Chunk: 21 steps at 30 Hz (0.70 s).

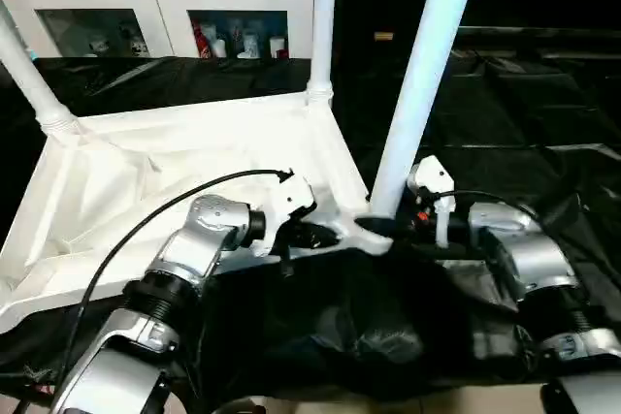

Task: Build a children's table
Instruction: Rotate leg to tighten

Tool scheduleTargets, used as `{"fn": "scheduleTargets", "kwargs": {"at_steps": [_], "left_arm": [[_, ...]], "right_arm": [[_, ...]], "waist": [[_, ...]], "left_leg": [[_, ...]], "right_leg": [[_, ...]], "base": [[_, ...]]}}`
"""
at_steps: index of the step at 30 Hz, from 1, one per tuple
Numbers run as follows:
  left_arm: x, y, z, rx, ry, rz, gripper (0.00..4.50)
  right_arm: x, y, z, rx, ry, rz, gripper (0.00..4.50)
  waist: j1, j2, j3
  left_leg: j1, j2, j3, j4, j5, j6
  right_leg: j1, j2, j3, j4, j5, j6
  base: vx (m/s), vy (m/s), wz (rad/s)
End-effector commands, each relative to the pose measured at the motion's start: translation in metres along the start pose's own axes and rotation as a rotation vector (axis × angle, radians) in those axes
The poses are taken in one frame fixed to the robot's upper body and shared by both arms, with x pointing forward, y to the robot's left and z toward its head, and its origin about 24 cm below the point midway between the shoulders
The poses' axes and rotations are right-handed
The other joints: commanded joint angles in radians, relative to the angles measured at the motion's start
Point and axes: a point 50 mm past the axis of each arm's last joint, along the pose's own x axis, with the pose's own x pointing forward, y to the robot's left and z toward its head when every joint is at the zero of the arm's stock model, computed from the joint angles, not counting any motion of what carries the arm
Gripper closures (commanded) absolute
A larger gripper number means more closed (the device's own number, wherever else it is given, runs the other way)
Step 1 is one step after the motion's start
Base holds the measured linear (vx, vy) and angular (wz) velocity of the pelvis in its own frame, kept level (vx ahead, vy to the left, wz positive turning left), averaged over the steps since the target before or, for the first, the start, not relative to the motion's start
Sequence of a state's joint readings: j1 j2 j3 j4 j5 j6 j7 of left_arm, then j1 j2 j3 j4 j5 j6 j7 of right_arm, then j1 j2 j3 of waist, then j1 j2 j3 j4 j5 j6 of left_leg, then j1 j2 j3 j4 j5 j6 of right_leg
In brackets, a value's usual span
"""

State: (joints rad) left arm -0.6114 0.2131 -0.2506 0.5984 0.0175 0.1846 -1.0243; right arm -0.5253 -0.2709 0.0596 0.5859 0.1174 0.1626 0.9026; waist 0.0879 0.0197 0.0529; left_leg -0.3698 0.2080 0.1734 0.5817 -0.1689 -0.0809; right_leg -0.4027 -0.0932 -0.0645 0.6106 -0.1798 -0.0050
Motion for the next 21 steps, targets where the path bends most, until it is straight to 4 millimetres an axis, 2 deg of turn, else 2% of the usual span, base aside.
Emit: {"fn": "scheduleTargets", "kwargs": {"at_steps": [1, 3, 4, 6, 7, 8, 12, 13, 14, 16, 18, 21], "left_arm": [[0.017, 0.002, 0.027, 0.037, -0.062, 0.045, 4.5], [0.022, 0.004, 0.031, 0.028, -0.066, 0.087, 4.5], [0.026, 0.005, 0.034, 0.019, -0.072, 0.117, 4.5], [0.032, 0.005, 0.038, 0.012, -0.078, 0.147, 4.5], [0.032, 0.005, 0.038, 0.012, -0.078, 0.147, 4.5], [0.035, 0.003, 0.04, 0.011, -0.084, 0.144, 4.5], [0.037, 0.001, 0.04, 0.022, -0.078, 0.125, 4.5], [0.037, 0.001, 0.04, 0.022, -0.078, 0.125, 4.5], [0.035, 0.002, 0.036, 0.041, -0.056, 0.125, 4.5], [0.032, 0.003, 0.032, 0.053, -0.036, 0.122, 4.5], [0.029, 0.004, 0.028, 0.041, -0.009, 0.115, 4.5], [0.024, 0.007, 0.023, 0.016, 0.023, 0.135, 4.5]], "right_arm": [[0.022, 0.011, -0.023, 0.142, 0.045, -0.109, 2.43], [0.032, 0.014, -0.027, 0.192, 0.036, -0.194, 2.43], [0.039, 0.018, -0.028, 0.219, 0.026, -0.236, 2.43], [0.052, 0.024, -0.027, 0.257, 0.022, -0.282, 2.43], [0.052, 0.024, -0.027, 0.257, 0.022, -0.282, 2.43], [0.063, 0.033, -0.022, 0.259, 0.016, -0.27, 2.43], [0.077, 0.046, -0.012, 0.184, -0.007, -0.201, 2.43], [0.077, 0.046, -0.012, 0.184, -0.007, -0.201, 1.87], [0.078, 0.049, -0.008, 0.196, -0.033, -0.167, 1.73], [0.076, 0.046, -0.008, 0.189, -0.039, -0.168, 1.68], [0.072, 0.042, -0.009, 0.168, -0.033, -0.18, 1.29], [0.066, 0.036, -0.009, 0.156, -0.034, -0.198, 1.08]], "waist": [[-0.006, -0.005, -0.06], [-0.014, -0.008, -0.058], [-0.016, -0.007, -0.058], [-0.023, -0.006, -0.061], [-0.027, -0.007, -0.061], [-0.028, -0.006, -0.061], [-0.033, -0.006, -0.063], [-0.033, -0.006, -0.064], [-0.034, -0.012, -0.064], [-0.035, -0.01, -0.062], [-0.036, -0.011, -0.063], [-0.039, -0.013, -0.061]], "left_leg": [[0.009, 0.011, 0.0, -0.072, -0.27, 0.011], [0.011, 0.01, -0.003, -0.075, -0.314, -0.007], [0.013, 0.01, -0.004, -0.075, -0.321, -0.009], [0.015, 0.009, -0.005, -0.075, -0.326, -0.012], [0.012, 0.009, -0.007, -0.077, -0.327, -0.013], [0.011, 0.008, -0.006, -0.076, -0.327, -0.01], [0.007, 0.01, -0.005, -0.076, -0.317, 0.004], [0.007, 0.01, -0.004, -0.076, -0.311, 0.006], [0.006, 0.01, -0.003, -0.075, -0.307, 0.01], [0.005, 0.01, -0.003, -0.076, -0.302, 0.019], [0.007, 0.011, -0.003, -0.076, -0.301, 0.019], [0.005, 0.011, -0.002, -0.076, -0.298, 0.022]], "right_leg": [[0.044, -0.046, 0.033, -0.089, -0.34, -0.187], [0.042, -0.046, 0.031, -0.099, -0.413, -0.153], [0.04, -0.046, 0.031, -0.1, -0.421, -0.149], [0.036, -0.045, 0.032, -0.102, -0.415, -0.15], [0.039, -0.043, 0.031, -0.099, -0.401, -0.153], [0.04, -0.043, 0.031, -0.099, -0.395, -0.154], [0.043, -0.042, 0.032, -0.094, -0.337, -0.169], [0.043, -0.041, 0.032, -0.093, -0.317, -0.177], [0.044, -0.041, 0.032, -0.093, -0.309, -0.18], [0.045, -0.043, 0.033, -0.093, -0.314, -0.183], [0.044, -0.043, 0.033, -0.092, -0.315, -0.185], [0.045, -0.044, 0.034, -0.092, -0.32, -0.187]], "base": [[0.0, 0.0, 0.0], [0.0, 0.0, 0.0], [0.0, 0.0, 0.0], [0.0, 0.0, 0.0], [0.0, 0.0, 0.0], [0.0, 0.0, 0.0], [0.0, 0.0, 0.0], [0.0, 0.0, 0.0], [0.0, 0.0, 0.0], [0.0, 0.0, 0.0], [0.0, 0.0, 0.0], [0.0, 0.0, 0.0]]}}
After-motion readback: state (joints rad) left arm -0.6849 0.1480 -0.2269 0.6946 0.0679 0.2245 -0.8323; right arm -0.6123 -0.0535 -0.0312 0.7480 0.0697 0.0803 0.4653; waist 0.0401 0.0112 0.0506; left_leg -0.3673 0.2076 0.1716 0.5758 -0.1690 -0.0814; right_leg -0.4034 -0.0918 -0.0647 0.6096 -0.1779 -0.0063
